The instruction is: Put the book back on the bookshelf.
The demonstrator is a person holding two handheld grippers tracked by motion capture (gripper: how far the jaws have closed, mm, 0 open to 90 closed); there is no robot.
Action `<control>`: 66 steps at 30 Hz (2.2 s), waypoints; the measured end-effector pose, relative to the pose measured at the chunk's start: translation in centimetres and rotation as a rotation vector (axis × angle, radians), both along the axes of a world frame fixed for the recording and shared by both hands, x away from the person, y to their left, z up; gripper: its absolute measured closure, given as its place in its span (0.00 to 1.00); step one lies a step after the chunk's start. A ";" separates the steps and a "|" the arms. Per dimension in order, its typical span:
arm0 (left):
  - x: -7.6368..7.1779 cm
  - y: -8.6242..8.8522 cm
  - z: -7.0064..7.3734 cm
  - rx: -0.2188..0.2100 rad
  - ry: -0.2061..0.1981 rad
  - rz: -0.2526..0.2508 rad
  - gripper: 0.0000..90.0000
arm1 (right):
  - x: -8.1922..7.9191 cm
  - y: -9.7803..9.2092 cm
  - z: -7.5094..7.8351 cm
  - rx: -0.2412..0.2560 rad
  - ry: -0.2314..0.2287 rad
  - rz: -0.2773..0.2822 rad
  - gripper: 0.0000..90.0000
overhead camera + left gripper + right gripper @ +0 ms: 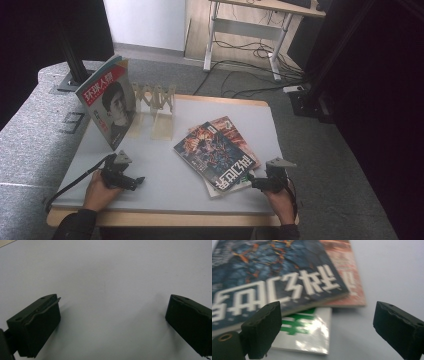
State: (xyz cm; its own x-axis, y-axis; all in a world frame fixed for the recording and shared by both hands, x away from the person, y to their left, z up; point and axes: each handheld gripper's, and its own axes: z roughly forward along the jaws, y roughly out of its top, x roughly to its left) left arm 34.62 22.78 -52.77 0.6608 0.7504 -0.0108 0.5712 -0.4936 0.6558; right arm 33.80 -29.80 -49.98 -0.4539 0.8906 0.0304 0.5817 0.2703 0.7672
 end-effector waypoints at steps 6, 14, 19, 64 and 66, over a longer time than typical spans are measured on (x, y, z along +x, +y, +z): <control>0.0 0.0 0.0 0.001 0.000 0.000 0.00 | 0.0 2.8 0.8 -0.003 -0.005 0.091 0.05; 0.0 0.0 0.0 0.000 0.000 0.000 0.00 | 0.1 6.4 1.4 -0.004 0.005 0.194 0.01; 0.0 0.0 0.0 0.000 0.000 0.000 0.00 | 0.1 8.9 1.3 -0.024 0.016 0.261 0.00; 0.0 0.0 0.0 0.001 -0.001 0.000 0.00 | 0.3 8.4 -0.3 -0.132 0.050 0.238 0.06; 0.0 0.0 0.0 0.001 -0.001 0.000 0.00 | 0.4 7.9 -0.2 -0.136 0.048 0.225 0.07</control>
State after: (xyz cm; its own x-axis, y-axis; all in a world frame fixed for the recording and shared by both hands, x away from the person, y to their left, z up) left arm 34.60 22.78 -52.77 0.6609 0.7504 -0.0091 0.5705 -0.4945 0.6557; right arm 34.18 -21.87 -50.18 -0.6421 0.7646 -0.0560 0.5302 0.4956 0.6880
